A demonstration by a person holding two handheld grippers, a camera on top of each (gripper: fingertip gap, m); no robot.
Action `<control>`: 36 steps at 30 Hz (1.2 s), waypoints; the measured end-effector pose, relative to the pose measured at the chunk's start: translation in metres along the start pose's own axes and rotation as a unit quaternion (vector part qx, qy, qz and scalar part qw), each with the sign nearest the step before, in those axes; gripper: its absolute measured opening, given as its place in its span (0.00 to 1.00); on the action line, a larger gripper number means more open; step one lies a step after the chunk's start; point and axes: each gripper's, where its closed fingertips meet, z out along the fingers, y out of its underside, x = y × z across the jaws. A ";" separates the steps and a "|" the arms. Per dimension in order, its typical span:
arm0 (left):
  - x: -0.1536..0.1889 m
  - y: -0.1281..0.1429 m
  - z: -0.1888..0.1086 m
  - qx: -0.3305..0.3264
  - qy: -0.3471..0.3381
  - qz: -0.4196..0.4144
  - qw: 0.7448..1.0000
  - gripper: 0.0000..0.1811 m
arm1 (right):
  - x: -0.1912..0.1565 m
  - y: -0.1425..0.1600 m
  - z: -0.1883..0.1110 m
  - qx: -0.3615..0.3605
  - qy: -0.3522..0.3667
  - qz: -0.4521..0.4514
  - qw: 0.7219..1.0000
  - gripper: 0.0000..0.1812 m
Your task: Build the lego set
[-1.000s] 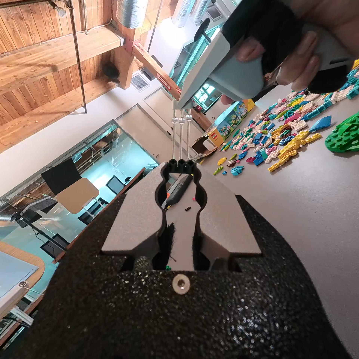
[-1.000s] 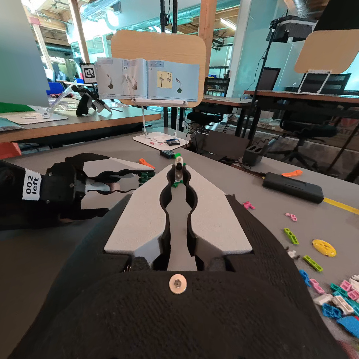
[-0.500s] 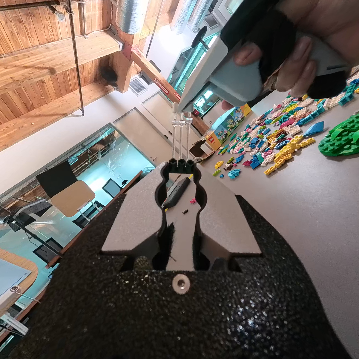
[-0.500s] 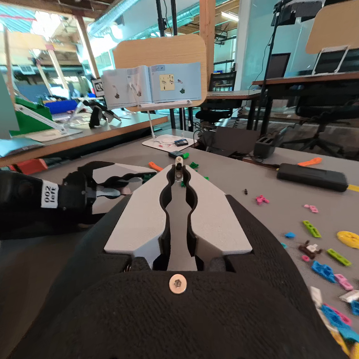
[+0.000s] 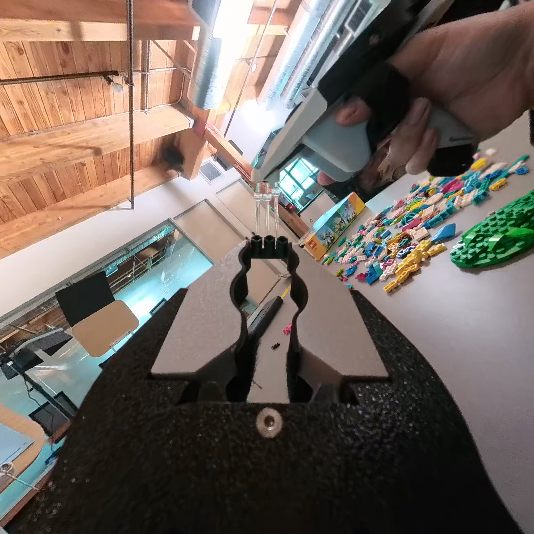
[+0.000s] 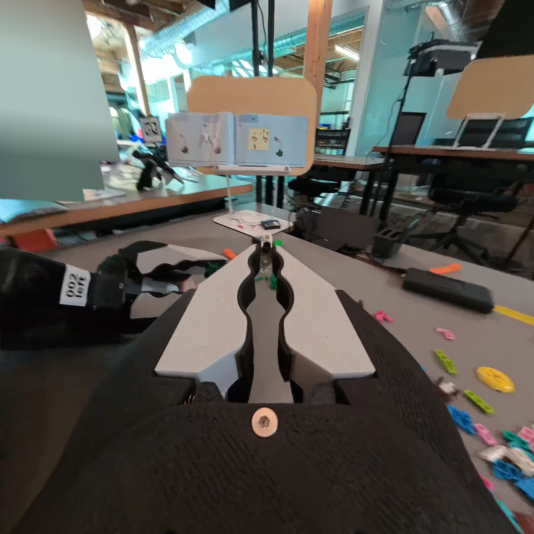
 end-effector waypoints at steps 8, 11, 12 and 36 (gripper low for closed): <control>-0.003 -0.010 -0.003 0.031 0.003 -0.022 0.999 0.12 | -0.012 -0.009 -0.005 -0.042 0.043 -0.083 0.995 0.04; -0.003 -0.007 -0.003 0.030 0.008 -0.037 0.999 0.12 | -0.014 -0.009 -0.002 -0.052 0.050 -0.100 0.992 0.04; -0.004 -0.005 -0.003 0.029 0.008 -0.041 0.999 0.12 | -0.013 -0.008 -0.001 -0.057 0.054 -0.102 0.992 0.04; 0.004 -0.008 -0.004 0.039 0.028 -0.035 0.998 0.12 | -0.011 -0.002 -0.011 -0.049 0.084 -0.041 0.994 0.04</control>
